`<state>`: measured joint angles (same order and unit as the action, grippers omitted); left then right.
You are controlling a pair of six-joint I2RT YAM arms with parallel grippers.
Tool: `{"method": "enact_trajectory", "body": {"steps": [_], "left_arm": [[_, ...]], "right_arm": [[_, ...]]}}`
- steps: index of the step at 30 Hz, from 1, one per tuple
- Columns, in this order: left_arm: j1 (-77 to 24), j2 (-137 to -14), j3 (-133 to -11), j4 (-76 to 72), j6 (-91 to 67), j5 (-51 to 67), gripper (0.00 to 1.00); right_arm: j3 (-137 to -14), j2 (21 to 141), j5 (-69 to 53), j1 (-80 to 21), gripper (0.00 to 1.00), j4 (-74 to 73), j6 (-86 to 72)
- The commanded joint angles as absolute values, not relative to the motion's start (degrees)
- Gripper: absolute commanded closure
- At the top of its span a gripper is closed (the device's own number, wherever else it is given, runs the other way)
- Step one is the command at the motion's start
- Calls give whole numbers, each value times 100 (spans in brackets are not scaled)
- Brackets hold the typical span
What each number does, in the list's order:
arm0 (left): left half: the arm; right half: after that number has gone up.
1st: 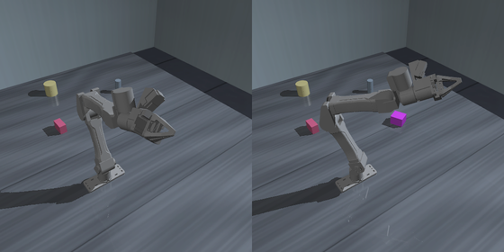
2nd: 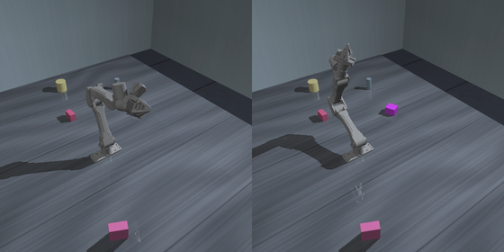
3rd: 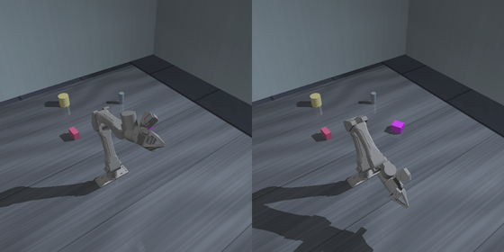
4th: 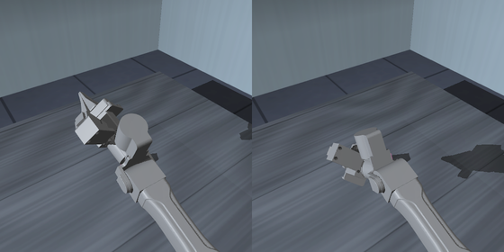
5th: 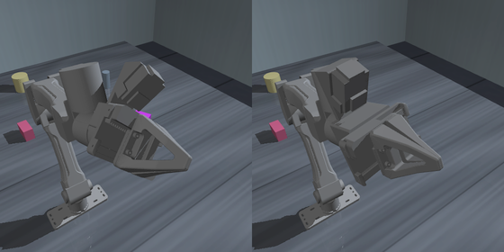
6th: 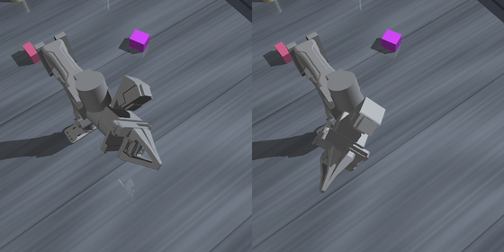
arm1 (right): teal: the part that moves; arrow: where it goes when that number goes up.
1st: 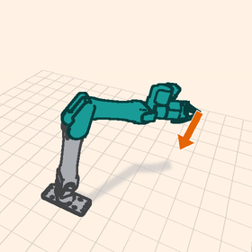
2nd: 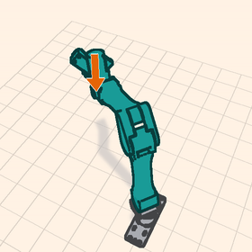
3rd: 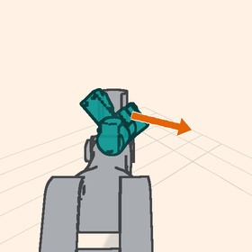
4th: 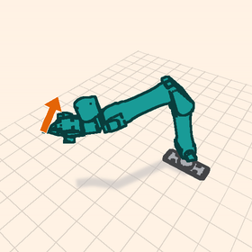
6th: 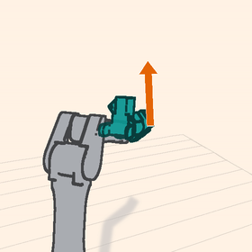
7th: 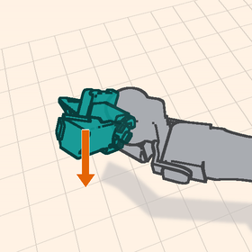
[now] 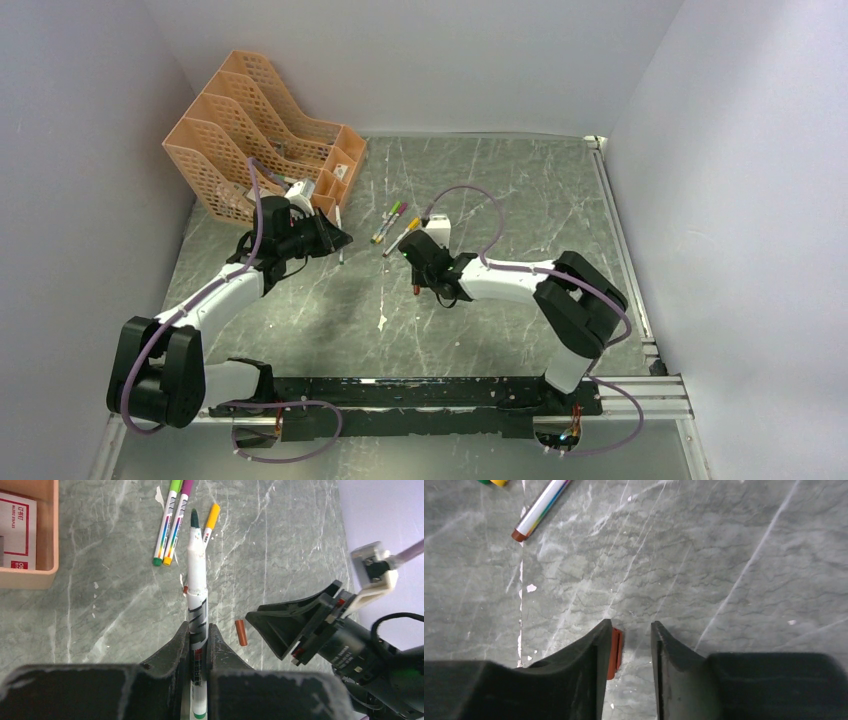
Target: Insert the pens into the pen caps
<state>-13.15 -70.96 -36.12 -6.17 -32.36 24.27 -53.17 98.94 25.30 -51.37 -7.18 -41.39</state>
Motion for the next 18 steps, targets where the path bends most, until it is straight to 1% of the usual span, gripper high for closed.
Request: {"method": "enact_trajectory", "body": {"steps": [1, 2, 3, 6, 14, 18], "left_arm": [[-1261, -7109, -3586, -789, -3199, 2588, 93], [-1258, -7110, -3586, -804, -3205, 2597, 93], [-1257, -7103, -3578, -808, -3208, 2606, 93], [-1257, -7077, -3577, -788, -3208, 2596, 93], [-1260, -7006, -3569, -709, -3173, 2552, 93], [-1265, -7039, -3568, -752, -3186, 2618, 93]], "right_arm": [[-5282, 9496, 2985, -5239, 59, -767, -4268], [-5296, 9505, 2988, -5275, 55, -777, -4257], [-5307, 9520, 2977, -5308, 54, -785, -4250], [-5341, 9656, 2914, -5381, 54, -829, -4271], [-5325, 9981, 2902, -5630, 57, -858, -4484], [-5393, 10126, 2942, -5682, 61, -944, -4527]]}}
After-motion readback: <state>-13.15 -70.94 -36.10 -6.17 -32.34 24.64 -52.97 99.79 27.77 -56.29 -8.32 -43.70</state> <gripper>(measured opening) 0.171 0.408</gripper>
